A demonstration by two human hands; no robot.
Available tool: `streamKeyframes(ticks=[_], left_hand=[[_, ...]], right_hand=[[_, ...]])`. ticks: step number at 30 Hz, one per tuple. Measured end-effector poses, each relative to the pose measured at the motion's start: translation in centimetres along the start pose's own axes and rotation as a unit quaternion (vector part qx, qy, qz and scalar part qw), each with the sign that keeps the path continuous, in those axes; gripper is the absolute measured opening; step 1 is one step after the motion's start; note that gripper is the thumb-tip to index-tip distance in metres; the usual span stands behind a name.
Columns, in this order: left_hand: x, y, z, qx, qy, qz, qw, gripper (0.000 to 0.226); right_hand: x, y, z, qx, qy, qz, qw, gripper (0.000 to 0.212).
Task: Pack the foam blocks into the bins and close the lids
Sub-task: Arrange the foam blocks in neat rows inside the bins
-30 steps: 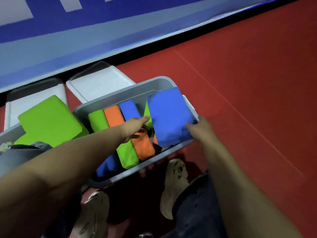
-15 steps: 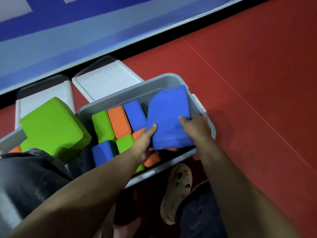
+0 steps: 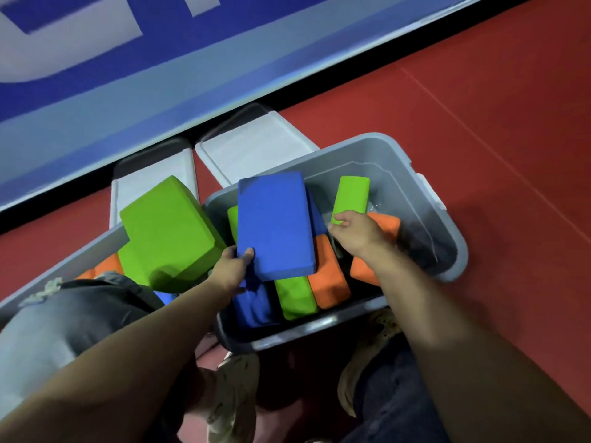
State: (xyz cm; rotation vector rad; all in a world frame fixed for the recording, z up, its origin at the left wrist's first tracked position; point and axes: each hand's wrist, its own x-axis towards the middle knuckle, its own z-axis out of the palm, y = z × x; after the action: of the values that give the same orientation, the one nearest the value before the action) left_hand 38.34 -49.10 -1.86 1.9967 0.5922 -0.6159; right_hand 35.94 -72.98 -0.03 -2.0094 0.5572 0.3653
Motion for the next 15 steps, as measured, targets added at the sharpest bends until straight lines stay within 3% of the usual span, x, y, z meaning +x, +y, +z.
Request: streamKeyframes(ticks=[2, 5, 8, 12, 15], left_hand=[[0.1, 0.4, 0.5, 0.18, 0.083, 0.085, 0.976, 0.045], [-0.7, 2.7, 1.9, 0.294, 0.145, 0.251, 0.911, 0.061], [-0.7, 5.7, 4.9, 0.327, 0.093, 0.353, 0.872, 0.062], [0.9, 9.0, 10.7, 0.319, -0.004, 0.389, 0.864, 0.058], [3.4, 10.4, 15.2, 0.309, -0.079, 0.366, 0.874, 0.061]], right_hand=[[0.1, 0.5, 0.0, -0.021, -0.003, 0.025, 0.999, 0.044], [-0.3, 1.7, -0.5, -0.065, -0.02, 0.042, 0.997, 0.048], [-0.8, 3.2, -1.0, -0.124, -0.03, 0.046, 0.991, 0.049], [-1.0, 3.9, -1.5, -0.141, -0.039, 0.051, 0.988, 0.045], [-0.8, 3.4, -2.2, -0.147, -0.039, 0.05, 0.987, 0.047]])
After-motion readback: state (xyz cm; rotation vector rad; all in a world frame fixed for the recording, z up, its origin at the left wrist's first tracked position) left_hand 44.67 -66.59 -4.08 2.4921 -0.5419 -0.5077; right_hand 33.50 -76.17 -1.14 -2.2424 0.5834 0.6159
